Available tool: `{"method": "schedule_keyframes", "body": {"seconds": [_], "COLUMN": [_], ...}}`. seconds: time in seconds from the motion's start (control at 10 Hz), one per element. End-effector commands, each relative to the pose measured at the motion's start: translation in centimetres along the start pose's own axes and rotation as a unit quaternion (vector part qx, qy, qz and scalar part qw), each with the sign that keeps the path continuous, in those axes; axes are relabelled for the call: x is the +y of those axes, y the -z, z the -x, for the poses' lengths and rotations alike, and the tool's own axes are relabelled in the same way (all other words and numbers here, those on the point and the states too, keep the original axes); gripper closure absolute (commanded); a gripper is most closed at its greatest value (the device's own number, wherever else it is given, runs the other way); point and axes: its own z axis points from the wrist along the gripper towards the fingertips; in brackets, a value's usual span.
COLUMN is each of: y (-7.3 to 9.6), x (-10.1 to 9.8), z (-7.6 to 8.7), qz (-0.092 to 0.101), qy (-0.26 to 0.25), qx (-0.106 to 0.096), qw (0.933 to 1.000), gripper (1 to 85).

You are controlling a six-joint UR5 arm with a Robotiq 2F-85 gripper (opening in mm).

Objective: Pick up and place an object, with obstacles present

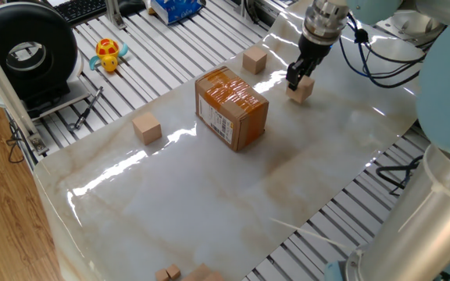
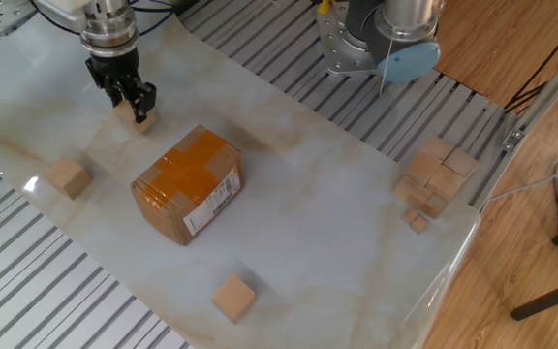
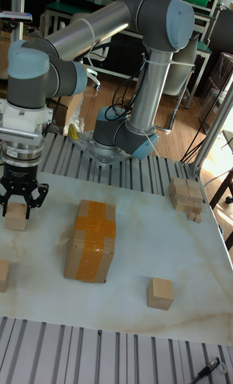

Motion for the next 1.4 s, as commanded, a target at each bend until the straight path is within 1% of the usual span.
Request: {"method": "schedule_keyframes", "body": {"seconds": [0.0, 0.1, 0.2, 0.3, 0.4, 0.5, 0.6, 0.9, 1.0, 1.1, 1.2, 1.3], "y": [-1.2, -1.3, -1.3, -1.2, -1.1, -1.0, -0.7, 1.4, 1.9, 2.1, 2.7, 4.0], "x": [0.0, -0.3, -0.7, -0.7, -0.6, -0.7, -0.6, 0.1, 0.1, -0.2, 0.1, 0.6], "z": [0.2, 0.2, 0.0, -0.1, 0.0, 0.1, 0.1, -0.1, 0.1, 0.3, 0.1, -0.4], "qz": [0.003, -0.003, -0.009, -0.009, -0.004, -0.004, -0.004, 0.002, 0.001, -0.005, 0.002, 0.008], "qy": [-0.008, -0.002, 0.003, 0.011, 0.026, 0.031, 0.033, 0.040, 0.045, 0.052, 0.053, 0.053], "qx": [0.000, 0.000, 0.003, 0.003, -0.003, -0.007, -0.010, -0.011, -0.015, -0.018, -0.020, -0.018], "qw": [1.0000, 1.0000, 0.9999, 0.9999, 0.9997, 0.9995, 0.9994, 0.9991, 0.9988, 0.9984, 0.9984, 0.9984], "gripper": [84.3, 83.7, 76.0, 55.0, 36.7, 30.0, 26.7, 24.7, 24.7, 24.7, 24.7, 24.7]}}
